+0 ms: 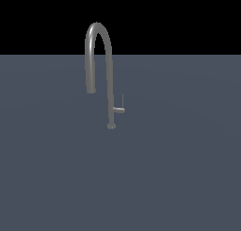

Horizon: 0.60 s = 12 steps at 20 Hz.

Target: Turn on the faucet by rotating a designated handle.

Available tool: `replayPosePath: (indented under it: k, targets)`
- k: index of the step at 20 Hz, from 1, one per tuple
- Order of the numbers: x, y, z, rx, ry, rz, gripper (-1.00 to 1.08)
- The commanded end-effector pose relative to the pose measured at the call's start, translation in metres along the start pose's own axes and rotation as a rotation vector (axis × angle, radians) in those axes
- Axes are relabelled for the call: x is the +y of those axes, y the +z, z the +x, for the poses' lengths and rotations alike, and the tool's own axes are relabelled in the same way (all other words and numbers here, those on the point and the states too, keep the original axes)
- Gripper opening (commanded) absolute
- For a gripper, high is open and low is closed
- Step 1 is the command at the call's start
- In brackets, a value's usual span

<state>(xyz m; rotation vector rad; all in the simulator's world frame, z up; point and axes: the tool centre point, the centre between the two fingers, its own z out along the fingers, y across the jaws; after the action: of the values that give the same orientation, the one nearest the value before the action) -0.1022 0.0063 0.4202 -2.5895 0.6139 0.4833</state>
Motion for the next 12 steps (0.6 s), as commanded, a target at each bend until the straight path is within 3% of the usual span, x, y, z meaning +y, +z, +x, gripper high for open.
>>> replayPosePath:
  k: [1, 12]
  targets:
    - [-0.001, 0.004, 0.018, -0.040, 0.051, 0.051, -1.00]
    - [0.002, 0.031, 0.097, -0.226, 0.288, 0.289, -1.00]
